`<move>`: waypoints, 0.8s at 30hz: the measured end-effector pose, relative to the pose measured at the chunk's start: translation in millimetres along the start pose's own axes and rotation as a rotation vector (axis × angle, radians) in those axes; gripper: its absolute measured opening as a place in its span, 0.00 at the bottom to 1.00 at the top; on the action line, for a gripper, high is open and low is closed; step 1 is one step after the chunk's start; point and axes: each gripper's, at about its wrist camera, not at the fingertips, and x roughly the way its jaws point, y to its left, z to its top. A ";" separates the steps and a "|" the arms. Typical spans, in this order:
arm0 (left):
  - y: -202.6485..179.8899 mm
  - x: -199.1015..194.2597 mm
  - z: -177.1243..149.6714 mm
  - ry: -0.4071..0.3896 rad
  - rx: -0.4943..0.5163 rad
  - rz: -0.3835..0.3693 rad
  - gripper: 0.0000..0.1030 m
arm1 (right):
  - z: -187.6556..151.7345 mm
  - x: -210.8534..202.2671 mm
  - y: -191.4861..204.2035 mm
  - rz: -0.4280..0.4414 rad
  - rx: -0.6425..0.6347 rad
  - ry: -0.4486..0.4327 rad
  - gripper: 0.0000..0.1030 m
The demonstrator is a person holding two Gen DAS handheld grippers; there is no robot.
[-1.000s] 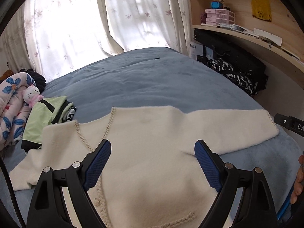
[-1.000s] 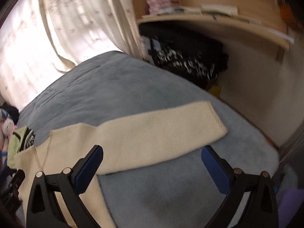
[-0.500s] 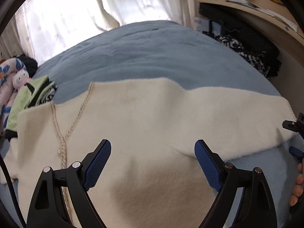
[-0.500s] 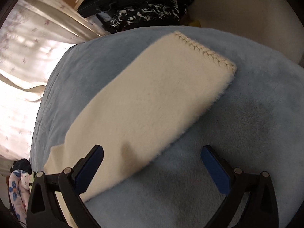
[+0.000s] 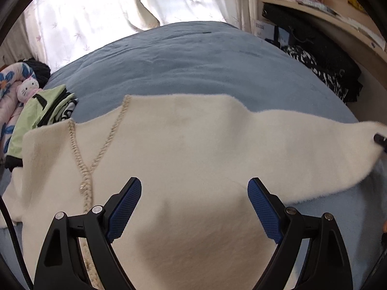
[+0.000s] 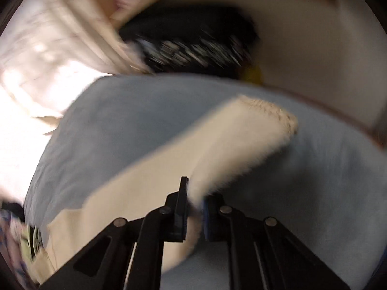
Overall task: Fold large clothes
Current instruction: 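Fold the held sleeve across the cardigan body and open the right tool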
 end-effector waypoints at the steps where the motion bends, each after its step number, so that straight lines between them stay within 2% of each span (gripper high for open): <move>1: 12.6 -6.3 -1.8 -0.007 -0.023 -0.008 0.86 | -1.6 -10.9 18.1 0.043 -0.047 -0.020 0.09; 4: 54.0 -22.8 -9.1 -0.017 -0.105 -0.017 0.86 | -21.9 -41.6 90.9 0.200 -0.238 -0.034 0.09; 7: 92.6 -33.4 -19.1 -0.027 -0.167 -0.013 0.86 | -59.1 -48.5 150.9 0.324 -0.395 0.039 0.09; 10: 125.8 -37.7 -34.1 -0.031 -0.196 -0.010 0.86 | -108.4 -37.0 189.0 0.361 -0.527 0.151 0.12; 11: 134.0 -36.4 -39.1 -0.026 -0.200 -0.010 0.86 | -129.9 -28.9 197.8 0.352 -0.568 0.207 0.23; 12: 142.0 -33.3 -44.0 -0.017 -0.206 -0.014 0.86 | -150.9 -20.7 202.9 0.339 -0.601 0.263 0.44; 14: 153.8 -23.7 -53.0 0.024 -0.224 -0.027 0.86 | -179.2 -11.7 204.7 0.310 -0.630 0.321 0.59; 18: 160.4 -4.4 -63.2 0.091 -0.255 -0.151 0.86 | -199.0 -12.2 188.1 0.314 -0.579 0.388 0.59; 23: 153.4 15.7 -61.9 0.123 -0.314 -0.342 0.85 | -190.7 -28.5 165.5 0.306 -0.479 0.356 0.59; 24: 150.1 19.3 -60.0 0.128 -0.320 -0.375 0.78 | -189.1 -32.6 157.5 0.304 -0.454 0.346 0.59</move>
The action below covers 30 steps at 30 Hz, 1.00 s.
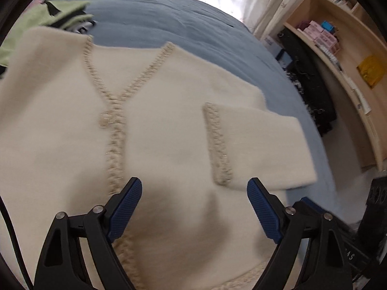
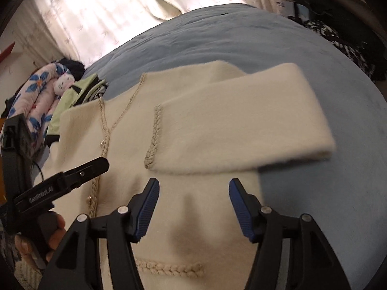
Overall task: Fold large clothes
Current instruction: 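Fold the held sleeve across the cardigan body and open the right tool, then grasp the braided front edge beside the folded sleeve with the left tool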
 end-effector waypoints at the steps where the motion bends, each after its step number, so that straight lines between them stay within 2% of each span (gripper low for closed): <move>1: -2.6 6.3 2.4 0.015 -0.005 -0.030 0.70 | -1.4 -2.9 -3.9 0.000 0.016 -0.007 0.59; 4: -12.8 28.7 8.6 0.071 -0.003 -0.072 0.60 | -2.2 -6.8 -7.0 0.011 0.063 -0.014 0.59; 8: -28.1 57.4 12.1 0.125 0.021 -0.075 0.59 | -9.6 -6.6 -14.6 0.016 0.086 -0.004 0.59; 13: -40.1 84.2 13.3 0.144 0.041 -0.037 0.58 | -18.9 -2.5 -21.0 0.004 0.092 0.011 0.59; 14: -44.3 87.7 14.1 0.144 0.054 -0.028 0.53 | -20.6 -2.1 -22.2 0.003 0.096 0.015 0.59; 15: -49.6 90.4 14.3 0.147 0.074 -0.019 0.24 | -22.6 -0.8 -23.7 0.000 0.103 0.021 0.59; 16: -58.7 97.2 15.1 0.170 0.106 0.009 0.16 | -24.4 -0.8 -25.8 -0.001 0.108 0.024 0.59; 18: -71.7 102.5 18.6 0.182 0.145 0.059 0.14 | -28.3 -0.8 -27.5 -0.011 0.111 0.028 0.59; 20: -92.3 98.5 23.8 0.158 0.220 0.106 0.13 | -30.4 -1.9 -27.9 -0.020 0.109 0.030 0.59; 21: -105.5 90.4 28.2 0.120 0.261 0.127 0.13 | -31.5 -2.6 -29.0 -0.024 0.110 0.031 0.59; 23: -123.4 71.5 39.0 0.057 0.298 0.118 0.13 | -32.8 -4.0 -31.0 -0.034 0.121 0.030 0.59; 27: -152.9 7.8 68.2 -0.136 0.363 0.119 0.13 | -33.9 -6.1 -35.7 -0.052 0.142 0.025 0.59; 30: -154.0 -36.2 80.5 -0.247 0.372 0.136 0.13 | -34.7 -6.8 -36.5 -0.047 0.147 0.024 0.59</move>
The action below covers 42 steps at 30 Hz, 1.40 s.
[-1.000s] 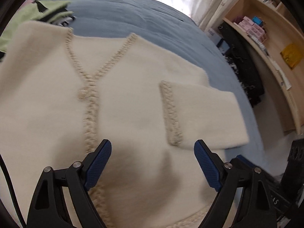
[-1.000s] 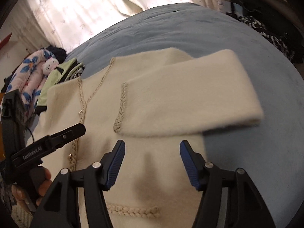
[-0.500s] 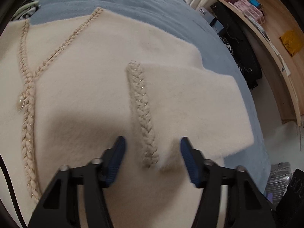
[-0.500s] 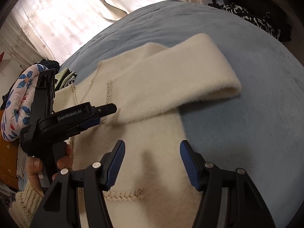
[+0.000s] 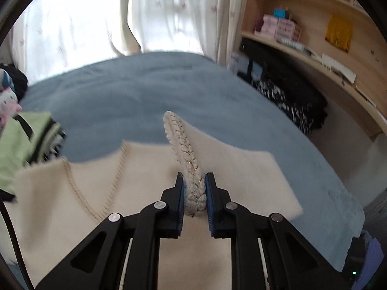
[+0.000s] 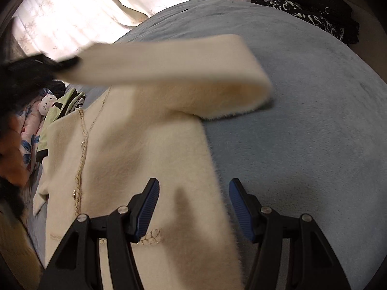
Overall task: Fold large clothes
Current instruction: 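Grasp the braided front edge beside the folded sleeve with the left tool, then fold the side panel over the folded sleeve and open the left tool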
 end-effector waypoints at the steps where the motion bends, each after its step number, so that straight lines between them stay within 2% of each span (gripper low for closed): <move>1: 5.1 -9.2 2.3 -0.022 0.001 0.018 0.13 | -0.2 0.1 0.6 -0.001 -0.002 0.000 0.59; 3: 20.6 -27.4 0.4 -0.066 0.007 0.073 0.13 | -2.0 0.5 3.6 -0.002 -0.013 0.002 0.59; 6: 46.0 -39.2 -11.8 -0.072 -0.007 0.144 0.13 | -3.7 2.0 8.8 -0.007 -0.030 0.008 0.58; 8: 73.0 -34.9 -30.2 -0.040 -0.041 0.193 0.13 | -4.2 3.5 11.3 -0.014 -0.044 0.013 0.59; 10: 101.9 -20.3 -57.2 0.032 -0.076 0.221 0.13 | -4.7 5.6 14.3 -0.017 -0.055 0.019 0.59; 12: 128.5 -1.2 -90.2 0.144 -0.115 0.200 0.14 | -4.8 9.3 17.7 -0.015 -0.061 0.030 0.59; 14: 140.2 10.7 -114.0 0.218 -0.142 0.194 0.15 | -5.3 11.2 19.9 -0.011 -0.065 0.039 0.59; 15: 148.3 14.9 -125.9 0.241 -0.154 0.189 0.18 | -5.2 11.6 21.4 -0.007 -0.067 0.043 0.59; 18: 169.9 17.2 -143.7 0.255 -0.223 0.149 0.30 | -2.7 10.8 25.7 0.010 -0.068 0.050 0.59; 21: 189.1 24.0 -144.5 0.239 -0.317 0.116 0.51 | 3.9 10.2 29.1 0.022 -0.072 0.059 0.61; 24: 206.5 36.5 -139.3 0.223 -0.372 0.101 0.54 | 21.7 10.2 30.4 -0.005 -0.095 0.040 0.63; 29: 214.9 80.3 -120.5 0.272 -0.366 0.095 0.54 | 72.1 19.5 25.8 -0.052 -0.114 -0.017 0.67; 33: 211.4 105.8 -105.0 0.266 -0.359 0.075 0.53 | 127.3 51.1 7.4 -0.082 -0.074 -0.025 0.71; 35: 207.9 108.4 -99.9 0.266 -0.350 0.085 0.40 | 150.1 74.8 -3.2 -0.059 -0.036 0.012 0.71; 36: 206.5 110.1 -97.8 0.265 -0.341 0.096 0.26 | 158.0 85.5 -6.9 -0.049 -0.021 0.031 0.71; 37: 205.6 112.2 -94.7 0.271 -0.328 0.115 0.18 | 166.7 100.9 -12.8 -0.033 0.006 0.057 0.71; 40: 206.1 111.5 -85.4 0.261 -0.331 0.106 0.14 | 175.1 129.9 -20.7 -0.014 0.056 0.096 0.71; 41: 206.7 107.2 -83.1 0.253 -0.327 0.108 0.14 | 175.9 132.7 -18.4 -0.004 0.047 0.087 0.70; 42: 205.5 104.8 -78.7 0.238 -0.319 0.111 0.13 | 176.4 132.6 -12.6 0.011 0.022 0.077 0.45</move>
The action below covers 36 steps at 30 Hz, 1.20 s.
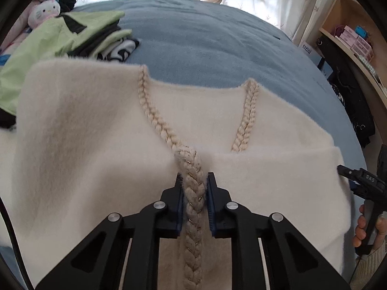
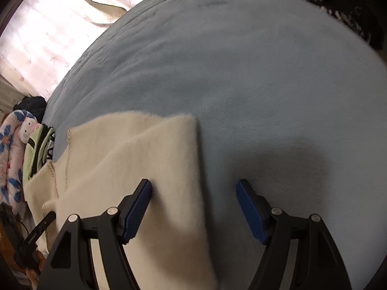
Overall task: Fold large clothes
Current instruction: 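Fold the side panel over the folded sleeve and open the left tool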
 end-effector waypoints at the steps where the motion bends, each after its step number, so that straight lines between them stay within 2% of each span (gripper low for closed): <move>1: -2.5 -5.7 3.1 -0.021 0.011 0.003 0.13 | 1.7 -0.9 10.9 0.025 -0.036 0.008 0.24; 2: -5.1 -11.8 6.4 -0.043 0.022 0.010 0.13 | 2.5 -6.1 20.0 -0.003 -0.057 -0.014 0.15; 4: -9.1 -22.2 15.2 -0.096 0.038 0.030 0.13 | 2.5 -18.8 38.2 -0.011 -0.103 -0.071 0.15; 6: -6.0 -22.4 20.8 -0.126 0.030 0.056 0.13 | 2.6 -19.7 48.0 -0.027 -0.129 -0.090 0.16; 8: 4.3 -8.6 22.9 -0.107 -0.010 0.091 0.14 | 0.8 -5.5 52.2 -0.090 -0.153 -0.061 0.24; 9: 10.6 -1.7 21.0 -0.080 -0.016 0.096 0.14 | -0.7 0.5 52.1 -0.119 -0.161 -0.041 0.33; 11: 20.2 17.1 11.0 -0.005 -0.016 0.126 0.22 | -3.9 -1.2 45.7 -0.109 -0.138 -0.022 0.45; 13: 23.3 14.9 5.0 -0.011 -0.013 0.139 0.29 | -8.5 -15.2 35.6 -0.030 -0.095 -0.013 0.48; 14: 24.8 9.9 3.4 -0.013 -0.017 0.134 0.35 | -12.6 -22.7 30.8 -0.008 -0.085 -0.012 0.49; 16: 31.4 -2.7 -1.7 -0.001 -0.037 0.088 0.55 | -23.2 -40.4 21.5 0.006 -0.099 -0.018 0.55; 18: 36.6 -14.0 -8.5 -0.011 -0.041 0.066 0.57 | -40.7 -55.6 17.2 0.018 -0.129 -0.019 0.63; 23: 49.3 -20.7 -39.0 0.046 -0.036 0.033 0.57 | -89.5 -74.0 12.6 0.031 -0.228 0.005 0.63; 28: 51.3 -18.7 -48.0 0.016 -0.064 0.047 0.57 | -118.4 -56.4 23.1 -0.116 -0.356 0.010 0.63; 29: 50.2 -18.1 -46.1 0.014 -0.074 0.045 0.57 | -119.0 -52.7 27.7 -0.127 -0.371 0.004 0.63; 30: 47.4 -17.5 -44.4 0.013 -0.080 0.038 0.47 | -119.0 -51.1 31.9 -0.140 -0.377 -0.015 0.63; 31: 44.9 -16.1 -41.7 0.014 -0.082 0.029 0.25 | -117.0 -49.9 34.9 -0.146 -0.375 -0.031 0.63; 32: 42.2 -14.6 -38.5 0.022 -0.081 0.019 0.20 | -114.4 -48.3 36.8 -0.150 -0.367 -0.040 0.63; 34: 41.3 -16.3 -33.9 0.004 -0.084 0.054 0.13 | -109.5 -45.0 40.1 -0.157 -0.347 -0.056 0.59; 35: 40.5 -18.5 -33.8 -0.010 -0.087 0.056 0.13 | -108.1 -44.2 41.5 -0.142 -0.340 -0.050 0.39; 36: 41.5 -24.8 -34.8 -0.033 -0.094 0.055 0.12 | -107.8 -47.1 41.7 -0.134 -0.322 -0.049 0.27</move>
